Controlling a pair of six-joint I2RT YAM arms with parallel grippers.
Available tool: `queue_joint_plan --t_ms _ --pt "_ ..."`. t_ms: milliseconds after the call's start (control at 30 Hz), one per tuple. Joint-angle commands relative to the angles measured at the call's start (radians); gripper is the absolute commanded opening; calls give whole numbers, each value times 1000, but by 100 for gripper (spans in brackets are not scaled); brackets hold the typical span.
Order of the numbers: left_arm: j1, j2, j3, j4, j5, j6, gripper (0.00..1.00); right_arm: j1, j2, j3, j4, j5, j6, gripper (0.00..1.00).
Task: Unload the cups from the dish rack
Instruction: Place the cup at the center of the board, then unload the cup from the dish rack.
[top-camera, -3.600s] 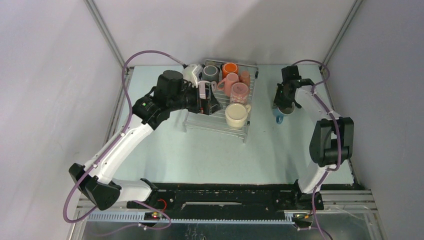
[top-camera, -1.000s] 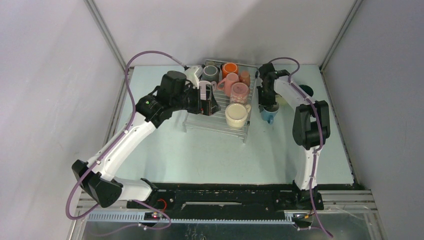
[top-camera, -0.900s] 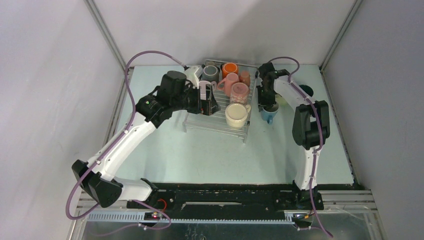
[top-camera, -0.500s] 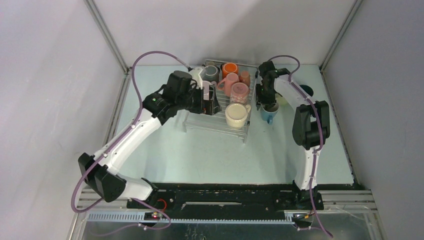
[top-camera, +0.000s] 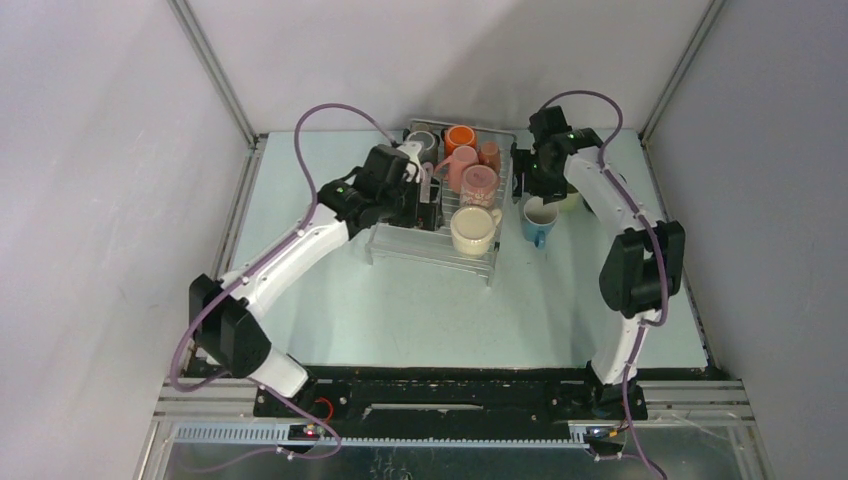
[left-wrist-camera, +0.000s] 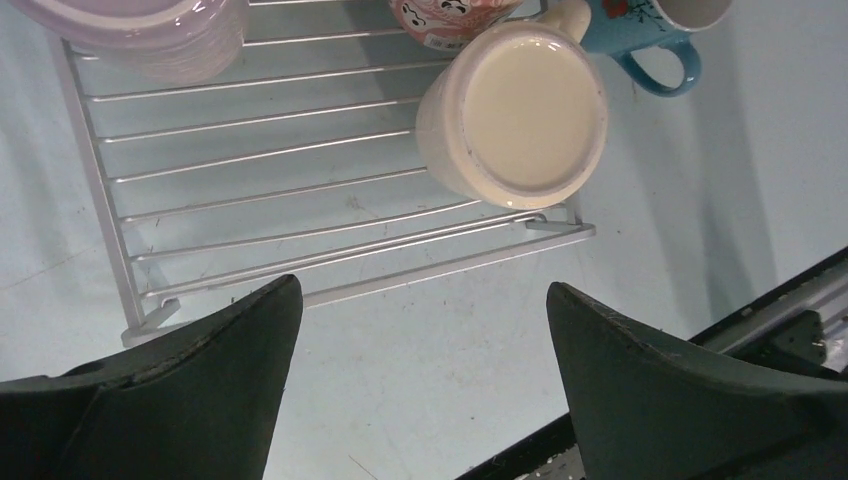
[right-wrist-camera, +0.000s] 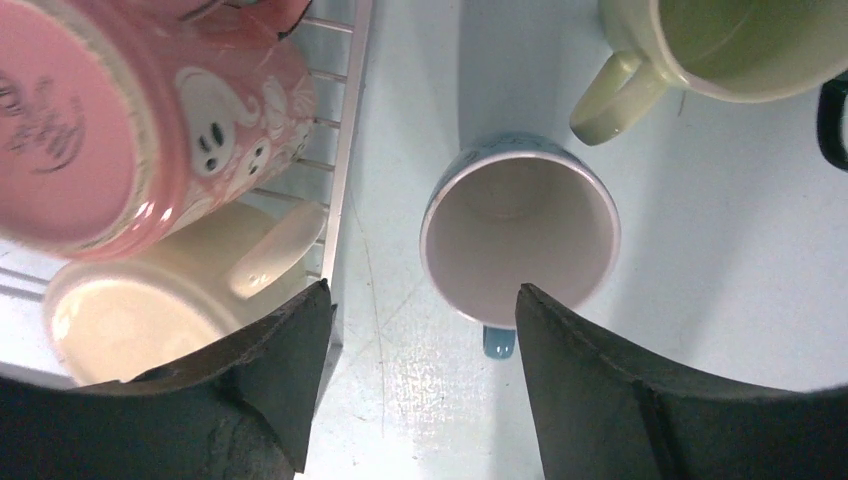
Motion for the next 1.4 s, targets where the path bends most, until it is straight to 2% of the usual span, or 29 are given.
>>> queue_joint_plan --t_ms 0,367,567,967,1367 --pt "-39 62 99 35 -70 52 100 5 -115 -19 20 12 10 75" --pt "-85 240 264 5 -109 93 100 27 -268 -170 168 -78 68 84" --pt "-108 308 307 -1 -132 142 100 47 -297 -193 179 -38 90 85" --pt "-161 431 411 -18 -179 172 100 -36 -421 -314 246 4 131 88" --pt "-216 496 443 -28 -248 172 100 -57 -424 -324 240 -19 121 88"
